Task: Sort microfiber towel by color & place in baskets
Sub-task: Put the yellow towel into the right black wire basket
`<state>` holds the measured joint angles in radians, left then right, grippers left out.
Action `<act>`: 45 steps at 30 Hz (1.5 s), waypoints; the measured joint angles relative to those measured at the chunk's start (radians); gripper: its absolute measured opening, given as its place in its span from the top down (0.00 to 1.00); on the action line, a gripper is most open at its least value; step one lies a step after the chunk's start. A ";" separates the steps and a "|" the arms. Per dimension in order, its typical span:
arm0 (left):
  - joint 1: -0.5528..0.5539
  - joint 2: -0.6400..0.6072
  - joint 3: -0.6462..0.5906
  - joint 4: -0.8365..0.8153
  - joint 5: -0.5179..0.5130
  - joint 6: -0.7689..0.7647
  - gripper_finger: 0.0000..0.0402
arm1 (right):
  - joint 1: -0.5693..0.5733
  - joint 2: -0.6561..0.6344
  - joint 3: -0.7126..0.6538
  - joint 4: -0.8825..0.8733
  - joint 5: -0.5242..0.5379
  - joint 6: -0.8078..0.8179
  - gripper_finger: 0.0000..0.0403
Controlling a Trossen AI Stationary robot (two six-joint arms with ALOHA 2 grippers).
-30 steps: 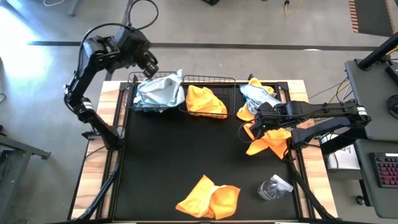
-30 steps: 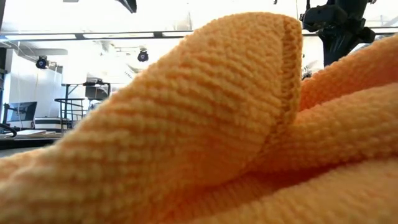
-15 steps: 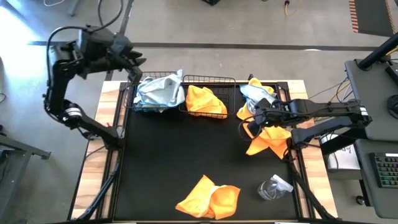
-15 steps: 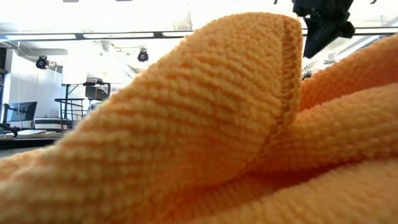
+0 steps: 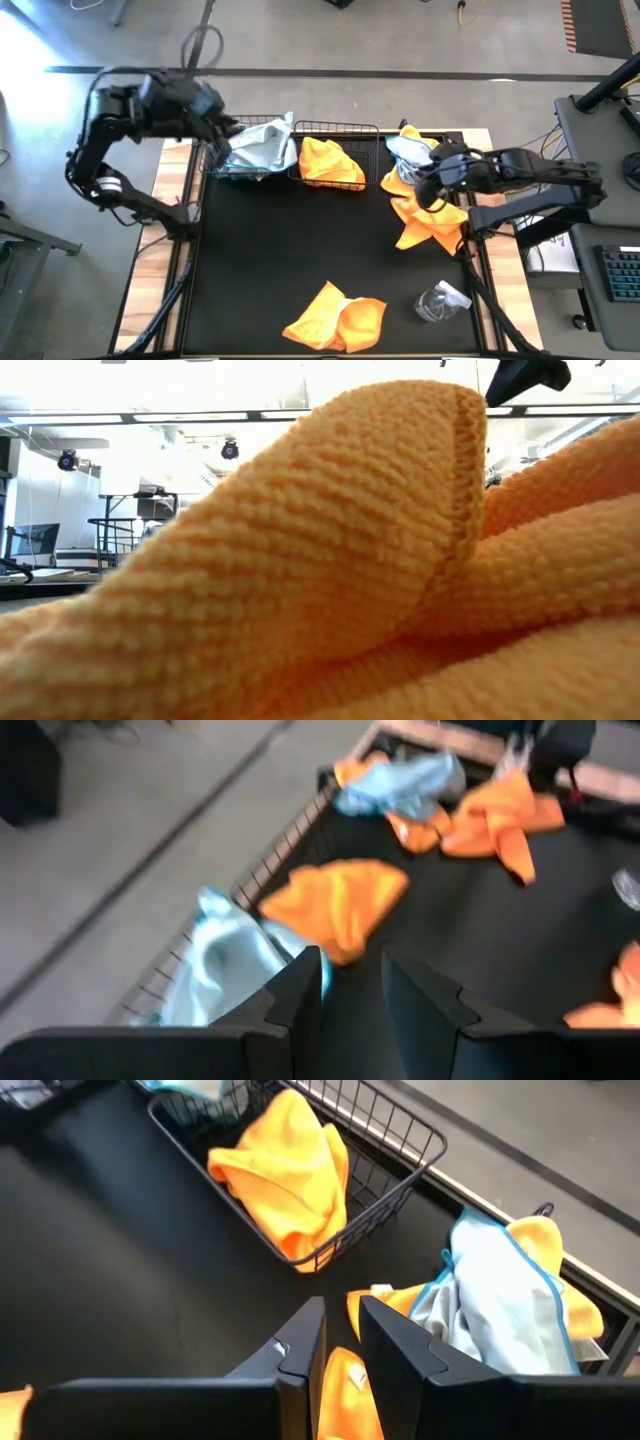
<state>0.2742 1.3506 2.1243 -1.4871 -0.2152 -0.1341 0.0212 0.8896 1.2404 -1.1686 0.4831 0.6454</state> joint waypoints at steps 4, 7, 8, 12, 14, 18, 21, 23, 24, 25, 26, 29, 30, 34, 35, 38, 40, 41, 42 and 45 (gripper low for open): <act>-0.069 -0.059 -0.182 0.078 -0.002 -0.098 0.77 | 0.000 -0.031 0.000 0.000 0.000 0.001 0.85; -0.129 -0.114 -0.326 0.206 -0.001 -0.157 0.77 | 0.000 -0.041 0.000 0.000 0.000 0.003 0.85; -0.148 -0.132 -0.371 0.248 -0.001 -0.179 0.77 | 0.000 -0.044 0.000 0.000 0.000 0.003 0.85; -0.222 -0.186 -0.530 0.414 0.021 -0.257 0.77 | 0.000 -0.046 0.000 0.000 0.000 0.003 0.85; -0.258 -0.207 -0.593 0.480 0.024 -0.286 0.77 | 0.000 -0.045 -0.001 -0.001 0.000 -0.001 0.85; -0.316 -0.228 -0.686 0.564 0.025 -0.359 0.77 | 0.000 -0.044 -0.001 0.000 -0.002 -0.001 0.85; -0.355 -0.225 -0.725 0.604 0.024 -0.397 0.77 | 0.000 -0.044 -0.001 -0.001 -0.012 -0.001 0.85; -0.379 -0.221 -0.750 0.652 0.024 -0.410 0.77 | 0.000 -0.044 -0.001 -0.002 -0.015 0.000 0.85; -0.393 -0.216 -0.760 0.669 0.024 -0.414 0.77 | 0.000 -0.044 -0.001 -0.002 -0.020 0.000 0.85; -0.405 -0.209 -0.767 0.682 0.025 -0.421 0.77 | 0.000 -0.044 -0.002 -0.004 -0.020 0.001 0.85; -0.418 -0.200 -0.772 0.693 0.025 -0.432 0.77 | 0.000 -0.044 -0.002 -0.005 -0.021 0.001 0.85; -0.454 -0.170 -0.777 0.716 0.047 -0.452 0.77 | 0.000 -0.044 -0.002 -0.005 -0.044 0.001 0.85; -0.467 -0.159 -0.777 0.728 0.052 -0.454 0.77 | 0.000 -0.044 -0.002 -0.005 -0.047 0.001 0.85; -0.522 -0.099 -0.776 0.794 0.105 -0.472 0.77 | 0.000 -0.044 -0.002 -0.010 -0.059 0.001 0.85; -0.537 -0.081 -0.770 0.810 0.111 -0.478 0.77 | 0.000 -0.044 -0.002 -0.010 -0.065 0.000 0.85; -0.586 -0.024 -0.742 0.841 0.114 -0.478 0.77 | 0.000 -0.044 -0.002 -0.010 -0.069 -0.001 0.85; -0.617 0.020 -0.719 0.850 0.114 -0.479 0.77 | 0.000 -0.044 -0.002 -0.012 -0.072 -0.002 0.85; -0.632 0.043 -0.706 0.850 0.114 -0.479 0.77 | 0.000 -0.044 -0.002 -0.014 -0.072 -0.002 0.85; -0.646 0.067 -0.690 0.850 0.114 -0.478 0.77 | 0.000 -0.044 -0.002 -0.018 -0.072 -0.002 0.85; -0.681 0.142 -0.638 0.850 0.114 -0.478 0.77 | 0.000 -0.044 -0.002 -0.048 -0.072 -0.002 0.85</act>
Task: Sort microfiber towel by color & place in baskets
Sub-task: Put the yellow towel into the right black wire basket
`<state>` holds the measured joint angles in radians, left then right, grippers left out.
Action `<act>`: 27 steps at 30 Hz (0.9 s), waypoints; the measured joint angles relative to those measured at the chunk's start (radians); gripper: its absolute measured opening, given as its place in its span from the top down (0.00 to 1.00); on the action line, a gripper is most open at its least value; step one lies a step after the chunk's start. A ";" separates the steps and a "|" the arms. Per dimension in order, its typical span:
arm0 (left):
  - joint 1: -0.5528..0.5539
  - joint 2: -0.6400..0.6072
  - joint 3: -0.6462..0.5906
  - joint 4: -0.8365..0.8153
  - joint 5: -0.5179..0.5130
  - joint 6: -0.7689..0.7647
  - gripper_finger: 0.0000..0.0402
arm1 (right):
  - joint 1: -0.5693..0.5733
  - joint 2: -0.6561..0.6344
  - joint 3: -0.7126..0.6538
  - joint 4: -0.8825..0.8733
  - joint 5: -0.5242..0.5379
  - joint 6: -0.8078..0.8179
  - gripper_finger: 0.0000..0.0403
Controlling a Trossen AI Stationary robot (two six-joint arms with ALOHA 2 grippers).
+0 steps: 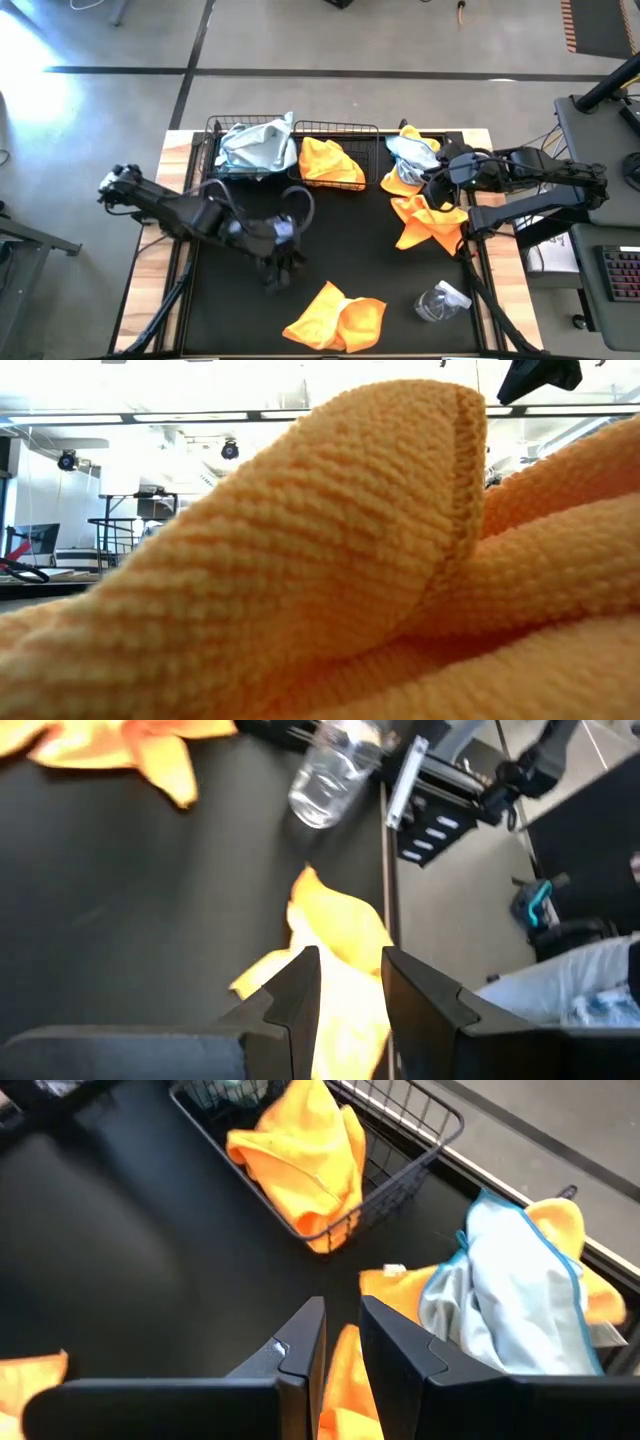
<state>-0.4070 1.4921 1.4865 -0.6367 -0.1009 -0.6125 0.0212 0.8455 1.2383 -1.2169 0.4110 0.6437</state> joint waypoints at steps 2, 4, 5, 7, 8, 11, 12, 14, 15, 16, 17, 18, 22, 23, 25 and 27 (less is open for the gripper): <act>-0.018 0.056 0.044 0.000 0.002 -0.002 0.77 | 0.000 0.000 0.000 -0.024 0.000 0.004 0.85; -0.032 0.115 0.095 -0.001 0.008 -0.007 0.77 | 0.000 0.000 -0.001 -0.045 0.000 0.016 0.85; -0.039 0.146 0.125 -0.001 0.017 -0.007 0.77 | 0.000 0.000 -0.002 -0.058 0.000 0.022 0.85; -0.051 0.203 0.191 -0.010 0.034 0.001 0.77 | 0.000 0.000 -0.002 -0.086 0.000 0.045 0.85; -0.057 0.229 0.229 -0.021 0.043 0.004 0.77 | 0.000 0.000 -0.002 -0.098 0.000 0.050 0.85; -0.071 0.310 0.351 -0.087 0.067 0.008 0.77 | 0.000 0.000 -0.002 -0.129 0.000 0.054 0.85; -0.076 0.336 0.394 -0.119 0.067 0.008 0.77 | 0.000 0.000 -0.002 -0.137 -0.001 0.055 0.85; -0.082 0.384 0.481 -0.194 0.069 0.008 0.77 | 0.000 0.000 -0.002 -0.153 -0.002 0.055 0.85; -0.084 0.406 0.524 -0.231 0.070 0.008 0.77 | 0.000 0.000 -0.002 -0.159 -0.003 0.055 0.85; -0.084 0.428 0.567 -0.267 0.070 0.009 0.77 | 0.000 0.000 -0.002 -0.166 -0.003 0.055 0.85; -0.084 0.449 0.610 -0.300 0.069 0.013 0.77 | 0.000 0.000 -0.002 -0.174 -0.003 0.055 0.85; -0.084 0.470 0.648 -0.323 0.072 0.021 0.77 | 0.000 0.000 -0.002 -0.179 -0.004 0.055 0.85; -0.076 0.562 0.779 -0.355 0.111 0.099 0.77 | 0.000 0.000 -0.002 -0.192 -0.033 0.055 0.85; -0.072 0.586 0.810 -0.360 0.129 0.114 0.77 | 0.000 0.000 -0.002 -0.193 -0.047 0.055 0.85; -0.060 0.627 0.868 -0.378 0.169 0.125 0.77 | 0.000 0.000 -0.002 -0.199 -0.075 0.055 0.85; -0.045 0.637 0.854 -0.337 0.216 0.130 0.77 | 0.000 0.000 -0.002 -0.218 -0.092 0.056 0.85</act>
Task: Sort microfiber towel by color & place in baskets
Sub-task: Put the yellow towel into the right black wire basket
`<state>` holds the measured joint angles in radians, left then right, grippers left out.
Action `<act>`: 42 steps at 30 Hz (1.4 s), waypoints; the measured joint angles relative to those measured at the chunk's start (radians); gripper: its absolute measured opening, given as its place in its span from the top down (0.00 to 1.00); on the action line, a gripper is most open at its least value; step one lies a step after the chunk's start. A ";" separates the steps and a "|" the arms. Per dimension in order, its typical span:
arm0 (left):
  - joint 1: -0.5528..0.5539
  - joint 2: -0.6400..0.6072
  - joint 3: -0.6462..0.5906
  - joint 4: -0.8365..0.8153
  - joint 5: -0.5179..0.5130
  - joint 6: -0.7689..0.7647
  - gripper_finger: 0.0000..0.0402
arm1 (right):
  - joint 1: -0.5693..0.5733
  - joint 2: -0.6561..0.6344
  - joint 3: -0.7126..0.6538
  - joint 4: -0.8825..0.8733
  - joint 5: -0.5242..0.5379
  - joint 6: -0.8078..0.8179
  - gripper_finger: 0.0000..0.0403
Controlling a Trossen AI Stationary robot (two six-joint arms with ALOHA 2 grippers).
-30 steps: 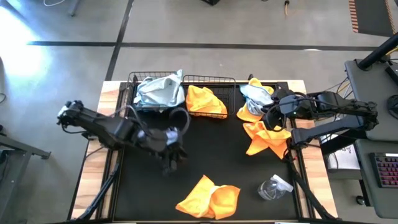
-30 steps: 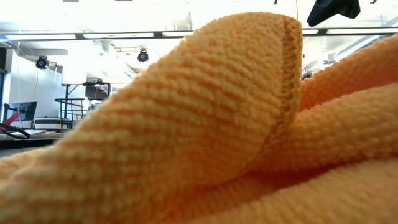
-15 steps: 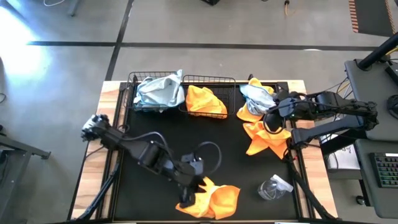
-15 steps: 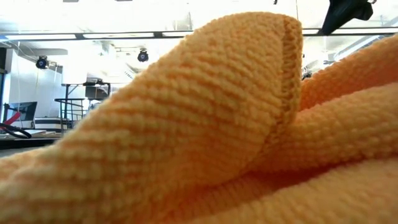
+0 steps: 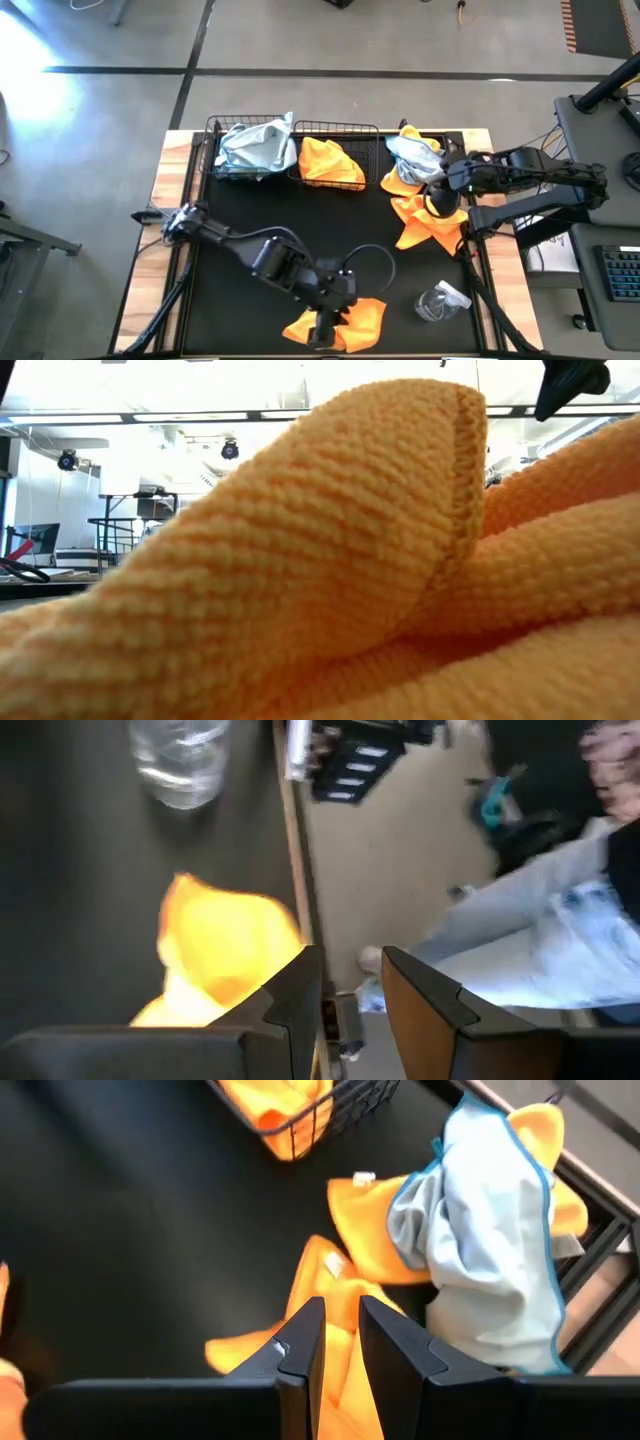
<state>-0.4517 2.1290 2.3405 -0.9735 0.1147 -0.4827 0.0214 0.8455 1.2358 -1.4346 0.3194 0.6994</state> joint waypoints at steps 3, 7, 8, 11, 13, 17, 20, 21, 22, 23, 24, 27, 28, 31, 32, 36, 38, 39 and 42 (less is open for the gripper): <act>0.021 0.000 -0.025 0.011 0.049 -0.002 0.77 | 0.000 -0.001 0.000 -0.051 -0.008 0.011 0.85; 0.046 -0.001 -0.028 -0.003 0.053 0.037 0.77 | 0.000 -0.010 -0.002 -0.116 -0.006 0.062 0.85; 0.052 -0.001 -0.035 -0.004 0.053 0.050 0.77 | 0.000 -0.014 -0.003 -0.127 -0.007 0.070 0.85; 0.071 -0.001 -0.068 -0.010 0.053 0.059 0.77 | 0.000 -0.029 -0.004 -0.137 -0.009 0.098 0.85; 0.077 -0.001 -0.096 -0.009 0.053 0.059 0.77 | 0.000 -0.040 -0.004 -0.137 -0.009 0.112 0.85; 0.076 -0.002 -0.191 -0.003 0.045 0.038 0.77 | 0.000 -0.060 -0.004 -0.137 -0.009 0.115 0.85; 0.075 -0.001 -0.263 0.000 0.029 0.005 0.77 | 0.000 -0.067 -0.004 -0.137 -0.009 0.127 0.85; 0.075 -0.001 -0.287 0.014 0.027 -0.004 0.77 | 0.000 -0.067 -0.004 -0.137 -0.009 0.134 0.85; 0.074 -0.001 -0.311 0.028 0.027 -0.009 0.77 | 0.000 -0.067 -0.004 -0.137 -0.009 0.139 0.85; 0.073 -0.001 -0.331 0.037 0.027 -0.012 0.77 | 0.000 -0.067 -0.004 -0.137 -0.009 0.140 0.85; 0.072 -0.001 -0.349 0.046 0.031 -0.012 0.77 | 0.000 -0.067 -0.004 -0.137 -0.009 0.143 0.85; 0.068 -0.001 -0.391 0.114 0.059 -0.014 0.77 | 0.000 -0.067 -0.004 -0.137 -0.008 0.164 0.85; 0.067 -0.001 -0.402 0.129 0.059 -0.016 0.77 | 0.000 -0.066 -0.004 -0.137 -0.008 0.165 0.85; 0.066 -0.001 -0.440 0.192 0.061 -0.018 0.77 | 0.000 -0.066 -0.004 -0.137 -0.008 0.166 0.85; 0.066 -0.001 -0.450 0.210 0.060 -0.022 0.77 | 0.000 -0.066 -0.004 -0.137 -0.008 0.166 0.85; 0.067 0.003 -0.468 0.243 0.060 -0.026 0.77 | 0.000 -0.066 -0.004 -0.136 -0.008 0.165 0.85; 0.067 0.007 -0.473 0.245 0.060 -0.027 0.77 | 0.000 -0.066 -0.004 -0.136 -0.008 0.165 0.85; 0.067 0.009 -0.477 0.251 0.060 -0.027 0.77 | 0.000 -0.066 -0.004 -0.136 -0.008 0.165 0.85; 0.066 0.014 -0.492 0.289 0.061 -0.027 0.77 | 0.000 -0.066 -0.004 -0.136 -0.007 0.164 0.85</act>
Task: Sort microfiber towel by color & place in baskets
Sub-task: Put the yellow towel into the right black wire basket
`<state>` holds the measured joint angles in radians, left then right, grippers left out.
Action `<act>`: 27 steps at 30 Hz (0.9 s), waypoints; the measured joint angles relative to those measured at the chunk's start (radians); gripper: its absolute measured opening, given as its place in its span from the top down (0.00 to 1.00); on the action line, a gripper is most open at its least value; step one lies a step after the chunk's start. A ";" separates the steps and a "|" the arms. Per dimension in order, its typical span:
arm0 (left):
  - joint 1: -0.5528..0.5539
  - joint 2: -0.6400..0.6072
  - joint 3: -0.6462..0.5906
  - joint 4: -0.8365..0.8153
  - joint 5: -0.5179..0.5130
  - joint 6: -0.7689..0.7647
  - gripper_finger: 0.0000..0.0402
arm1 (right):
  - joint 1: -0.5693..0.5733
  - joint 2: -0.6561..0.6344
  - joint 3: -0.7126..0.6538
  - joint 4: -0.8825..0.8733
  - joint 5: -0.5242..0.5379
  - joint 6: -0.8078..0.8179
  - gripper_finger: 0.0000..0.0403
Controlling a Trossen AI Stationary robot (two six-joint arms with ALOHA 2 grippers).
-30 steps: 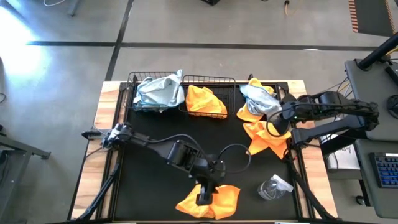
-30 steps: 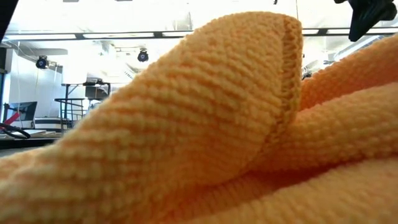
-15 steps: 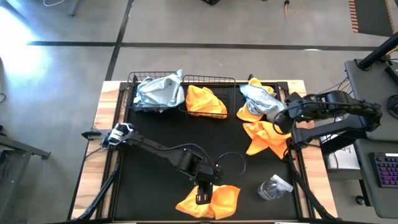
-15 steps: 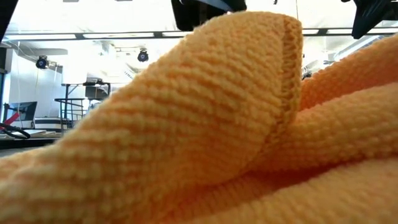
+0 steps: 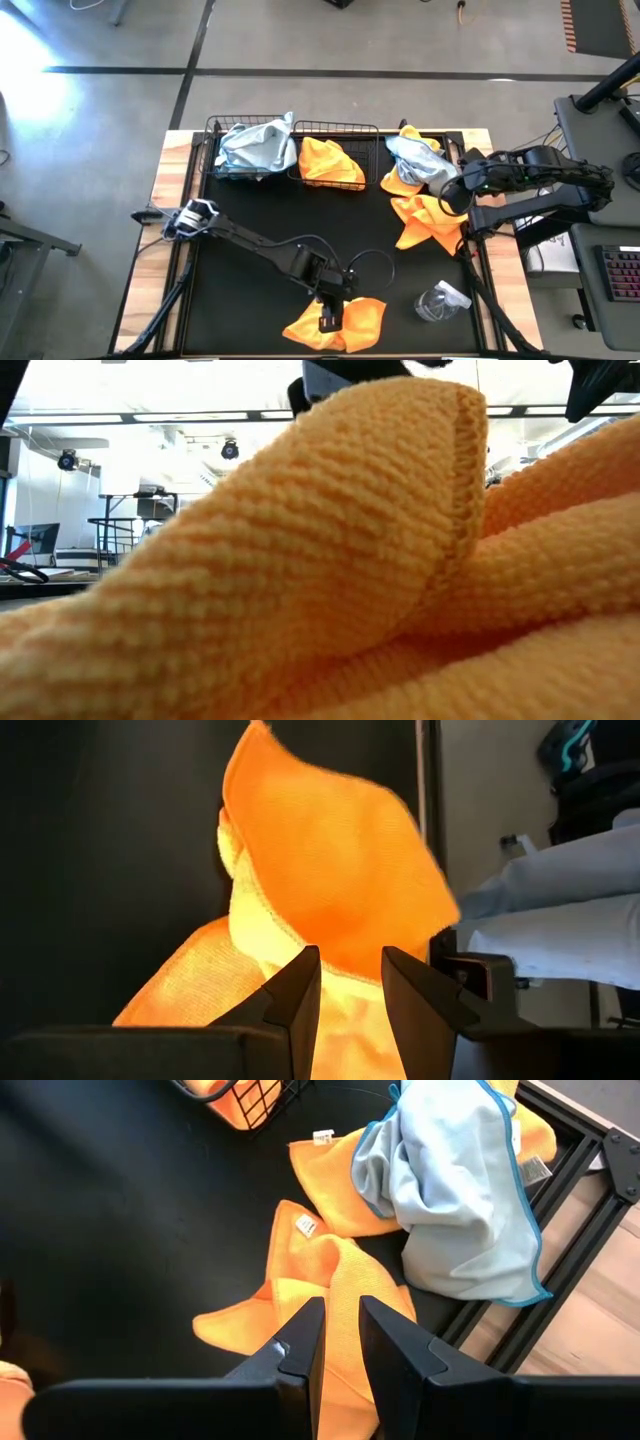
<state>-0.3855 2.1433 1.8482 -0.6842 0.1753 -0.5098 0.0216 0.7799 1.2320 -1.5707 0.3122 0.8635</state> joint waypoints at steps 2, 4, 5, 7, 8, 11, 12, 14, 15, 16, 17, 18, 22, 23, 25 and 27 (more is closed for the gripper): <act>-0.001 0.000 -0.017 0.027 0.000 -0.007 0.77 | 0.000 0.000 0.000 0.000 0.000 0.000 0.85; -0.002 0.000 -0.040 0.062 0.000 -0.023 0.77 | 0.000 0.000 0.000 0.000 0.000 0.000 0.85; -0.002 0.000 -0.046 0.060 0.000 -0.028 0.77 | 0.000 0.000 0.000 0.000 0.000 0.000 0.85; -0.004 0.001 -0.054 0.065 0.000 -0.032 0.77 | 0.000 0.000 0.000 0.000 0.000 0.000 0.85; -0.005 0.001 -0.058 0.069 0.001 -0.032 0.77 | 0.000 0.000 0.000 0.000 0.000 0.000 0.85; -0.007 0.001 -0.071 0.073 0.001 -0.040 0.77 | 0.000 0.000 0.000 0.000 0.000 -0.001 0.85; -0.009 0.001 -0.073 0.073 0.001 -0.043 0.77 | 0.000 0.000 0.000 0.000 0.000 -0.001 0.85; -0.011 0.001 -0.085 0.103 0.002 -0.050 0.77 | 0.000 0.000 0.000 0.000 0.000 0.000 0.85; -0.013 0.001 -0.092 0.124 0.002 -0.055 0.77 | 0.000 0.000 0.000 0.000 0.000 0.000 0.85; -0.015 0.001 -0.099 0.139 0.004 -0.060 0.77 | 0.000 0.000 0.000 0.000 0.000 0.000 0.85; -0.018 0.001 -0.105 0.146 0.007 -0.063 0.77 | 0.000 0.000 0.000 0.000 0.000 0.000 0.85; -0.020 0.001 -0.109 0.153 0.010 -0.068 0.77 | 0.000 0.000 0.000 0.000 0.000 0.000 0.85; -0.030 0.009 -0.113 0.176 0.012 -0.076 0.77 | 0.000 0.000 0.000 0.000 -0.001 0.000 0.85; -0.032 0.015 -0.114 0.177 0.013 -0.076 0.77 | 0.000 0.000 0.000 0.000 -0.001 0.000 0.85; -0.035 0.027 -0.114 0.179 0.014 -0.076 0.77 | 0.000 0.000 0.000 0.001 -0.001 0.000 0.85; -0.038 0.044 -0.115 0.181 0.017 -0.077 0.77 | 0.000 0.000 0.000 0.001 -0.001 0.001 0.85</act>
<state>-0.4236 2.1872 1.7332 -0.5027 0.1922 -0.5865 0.0214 0.7803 1.2320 -1.5698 0.3111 0.8640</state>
